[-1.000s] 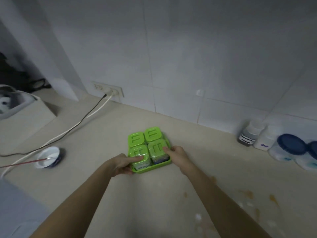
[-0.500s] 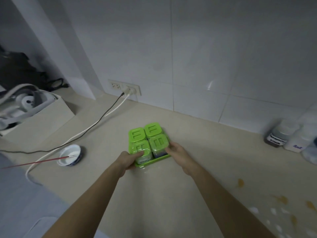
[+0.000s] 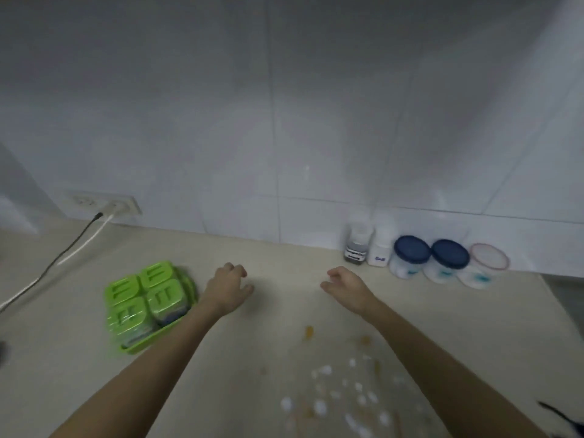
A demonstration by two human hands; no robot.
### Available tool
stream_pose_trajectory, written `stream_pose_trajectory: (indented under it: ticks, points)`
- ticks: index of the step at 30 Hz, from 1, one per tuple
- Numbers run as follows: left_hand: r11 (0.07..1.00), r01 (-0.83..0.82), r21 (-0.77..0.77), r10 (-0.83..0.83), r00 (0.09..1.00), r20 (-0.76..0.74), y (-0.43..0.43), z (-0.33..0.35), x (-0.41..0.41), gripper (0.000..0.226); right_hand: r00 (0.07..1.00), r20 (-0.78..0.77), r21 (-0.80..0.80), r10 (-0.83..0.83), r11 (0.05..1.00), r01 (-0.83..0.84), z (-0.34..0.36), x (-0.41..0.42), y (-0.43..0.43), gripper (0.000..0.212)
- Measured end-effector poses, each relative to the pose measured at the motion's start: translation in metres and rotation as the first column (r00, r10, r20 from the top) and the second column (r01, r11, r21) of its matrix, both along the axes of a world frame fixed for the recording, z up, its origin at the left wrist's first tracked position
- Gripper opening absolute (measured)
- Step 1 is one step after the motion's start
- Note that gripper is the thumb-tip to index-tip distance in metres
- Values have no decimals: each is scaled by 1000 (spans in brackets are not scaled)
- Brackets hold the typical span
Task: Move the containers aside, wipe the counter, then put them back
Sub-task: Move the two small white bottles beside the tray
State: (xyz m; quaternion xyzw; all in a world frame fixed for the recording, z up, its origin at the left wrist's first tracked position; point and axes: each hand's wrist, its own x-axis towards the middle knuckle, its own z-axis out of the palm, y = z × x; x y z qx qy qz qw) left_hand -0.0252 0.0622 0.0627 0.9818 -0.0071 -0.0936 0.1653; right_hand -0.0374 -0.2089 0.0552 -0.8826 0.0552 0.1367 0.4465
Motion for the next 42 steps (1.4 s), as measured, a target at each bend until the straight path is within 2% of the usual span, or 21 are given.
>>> stream_pose_trajectory:
  ticks: [3,8,12,14,16,18,22,24,27,29,32,37,39,42]
  points:
    - [987,163,8,-163,986,-25,-70,6,16,45,997,76,-144,20,990,-9,13,-1,-62,48]
    - [949,314,29,-315,948,45,-173,15,39,46,984,170,-324,52,946,6,22,4,-145,46]
    - [942,337,7,-336,938,87,-223,20,62,48,961,242,-437,132,900,-14,21,24,-171,39]
    - [945,328,-19,-324,940,106,-241,18,76,56,950,259,-472,173,881,-32,21,39,-179,36]
    - [944,331,11,-330,937,117,-251,14,86,67,940,248,-521,234,850,-75,21,52,-182,40]
    - [934,352,62,-357,926,120,-258,9,97,72,934,229,-546,275,830,-111,20,65,-183,52]
    - [908,400,120,-410,909,72,-268,-4,111,73,923,177,-538,340,819,-199,16,90,-174,60]
    - [910,381,165,-399,912,94,-273,-11,118,73,910,146,-592,388,771,-234,10,99,-169,59]
    - [908,348,234,-391,904,174,-275,-16,125,65,908,183,-670,376,724,-165,0,114,-166,59]
    - [920,346,186,-381,901,210,-271,-21,128,58,924,188,-688,333,716,-118,-5,123,-163,57]
    - [930,352,100,-366,902,227,-264,-24,123,48,933,154,-677,324,723,-140,-9,123,-156,52]
    - [916,370,152,-396,895,206,-261,-14,109,55,912,161,-689,378,704,-170,-12,99,-148,47]
    - [901,390,190,-422,887,184,-259,-9,101,49,921,161,-651,356,739,-172,-9,86,-148,50]
    - [924,360,125,-376,915,145,-242,-4,84,49,921,171,-602,351,777,-184,-2,65,-145,53]
